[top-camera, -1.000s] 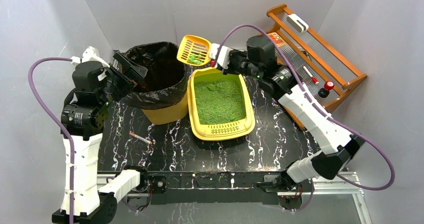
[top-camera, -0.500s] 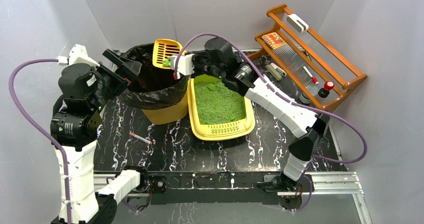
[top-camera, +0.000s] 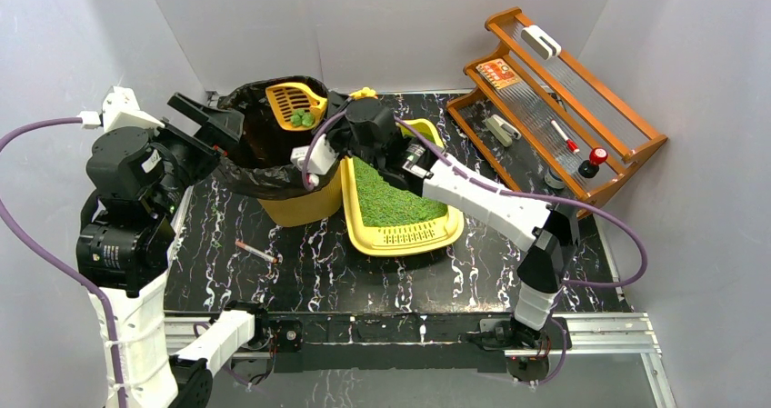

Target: Clean the litter box

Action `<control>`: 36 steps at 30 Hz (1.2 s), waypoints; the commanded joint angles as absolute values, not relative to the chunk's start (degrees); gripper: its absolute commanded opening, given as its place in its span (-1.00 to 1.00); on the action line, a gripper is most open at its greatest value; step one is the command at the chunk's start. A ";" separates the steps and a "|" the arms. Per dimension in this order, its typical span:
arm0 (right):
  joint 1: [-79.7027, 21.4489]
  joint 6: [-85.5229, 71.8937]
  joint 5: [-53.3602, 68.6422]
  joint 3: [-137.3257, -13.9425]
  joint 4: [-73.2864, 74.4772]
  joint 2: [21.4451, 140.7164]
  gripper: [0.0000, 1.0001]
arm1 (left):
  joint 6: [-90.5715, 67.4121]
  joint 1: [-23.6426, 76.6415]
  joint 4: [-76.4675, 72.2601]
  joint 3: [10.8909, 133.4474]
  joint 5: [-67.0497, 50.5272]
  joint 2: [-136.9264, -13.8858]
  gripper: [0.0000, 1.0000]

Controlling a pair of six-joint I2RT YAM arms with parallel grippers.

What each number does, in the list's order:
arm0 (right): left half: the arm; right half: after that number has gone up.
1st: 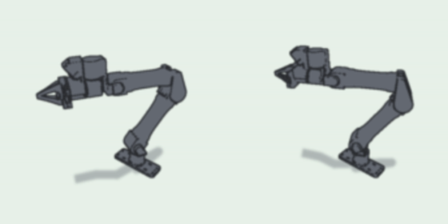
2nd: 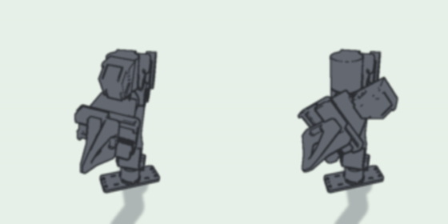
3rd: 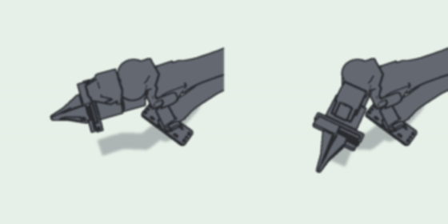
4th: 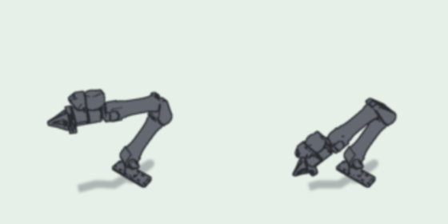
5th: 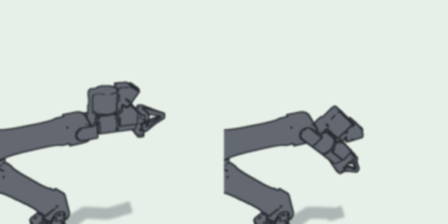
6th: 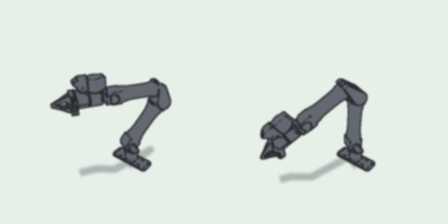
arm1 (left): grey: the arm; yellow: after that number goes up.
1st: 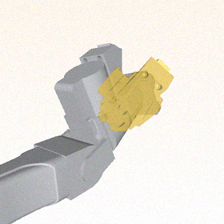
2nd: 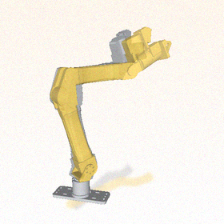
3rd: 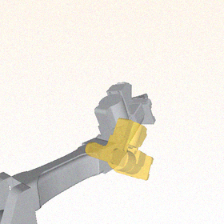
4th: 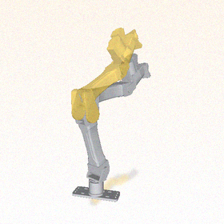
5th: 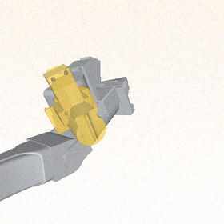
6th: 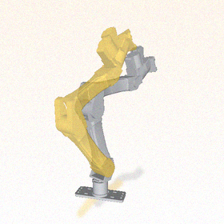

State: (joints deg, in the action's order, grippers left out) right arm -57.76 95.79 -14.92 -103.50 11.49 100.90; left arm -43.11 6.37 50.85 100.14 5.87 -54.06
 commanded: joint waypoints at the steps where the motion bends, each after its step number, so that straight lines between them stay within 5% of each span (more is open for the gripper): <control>1: -58.27 111.11 -17.03 -98.72 -2.35 97.74 -1.00 | -42.63 6.59 50.99 100.96 7.45 -53.79 0.97; 23: -58.64 128.01 -10.53 -90.35 -14.64 93.10 -1.00 | -41.97 6.67 49.97 98.00 7.65 -53.01 0.97; 36: -59.15 105.57 -16.55 -102.15 3.68 95.52 -1.00 | -41.83 6.86 49.44 96.37 7.26 -53.35 0.97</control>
